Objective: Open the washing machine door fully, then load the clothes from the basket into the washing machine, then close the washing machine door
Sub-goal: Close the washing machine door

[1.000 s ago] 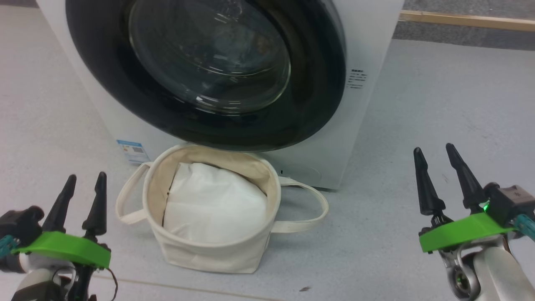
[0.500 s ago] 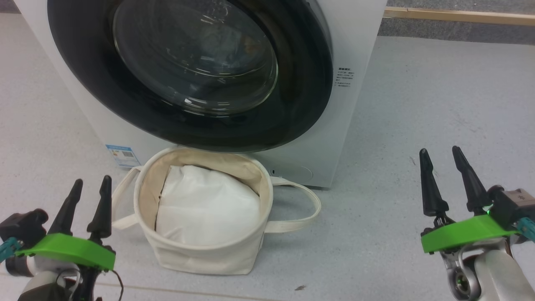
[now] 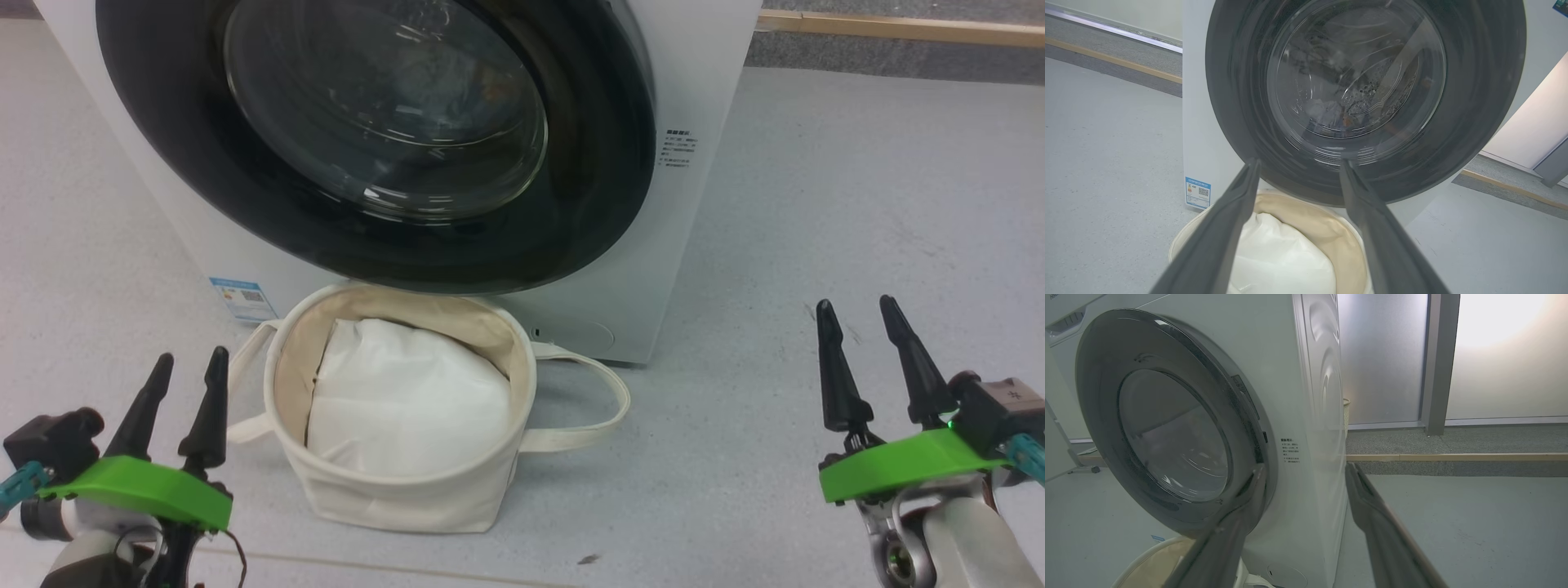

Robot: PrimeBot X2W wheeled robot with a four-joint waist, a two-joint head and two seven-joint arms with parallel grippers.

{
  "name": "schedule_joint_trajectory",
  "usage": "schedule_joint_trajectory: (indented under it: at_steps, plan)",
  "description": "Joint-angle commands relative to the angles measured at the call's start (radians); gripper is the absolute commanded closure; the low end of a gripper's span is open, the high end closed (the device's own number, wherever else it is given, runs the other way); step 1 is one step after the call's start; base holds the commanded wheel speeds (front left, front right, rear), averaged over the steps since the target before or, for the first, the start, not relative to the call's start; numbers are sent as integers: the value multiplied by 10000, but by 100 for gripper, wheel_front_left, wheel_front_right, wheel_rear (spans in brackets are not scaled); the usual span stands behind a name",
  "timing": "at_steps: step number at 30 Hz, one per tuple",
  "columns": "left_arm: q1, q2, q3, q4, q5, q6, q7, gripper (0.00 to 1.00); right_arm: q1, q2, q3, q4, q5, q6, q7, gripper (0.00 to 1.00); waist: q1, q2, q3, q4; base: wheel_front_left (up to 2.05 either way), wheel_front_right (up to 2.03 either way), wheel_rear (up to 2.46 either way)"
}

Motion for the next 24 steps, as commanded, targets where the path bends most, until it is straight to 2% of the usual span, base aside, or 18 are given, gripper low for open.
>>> schedule_joint_trajectory:
  at_steps: [1, 24]
  plan:
    - [-429, 427, 322, -336, -58, -36, -4, 0, -182, -74, 114, -380, -27, -2, -122, 0, 0, 0, 27, 13, 0, 0, 0]
    - [-444, 528, 176, -552, -154, 84, 64, 0, -284, -11, 54, -305, -52, -2, -122, 0, 0, 0, 140, 22, 0, 0, 0]
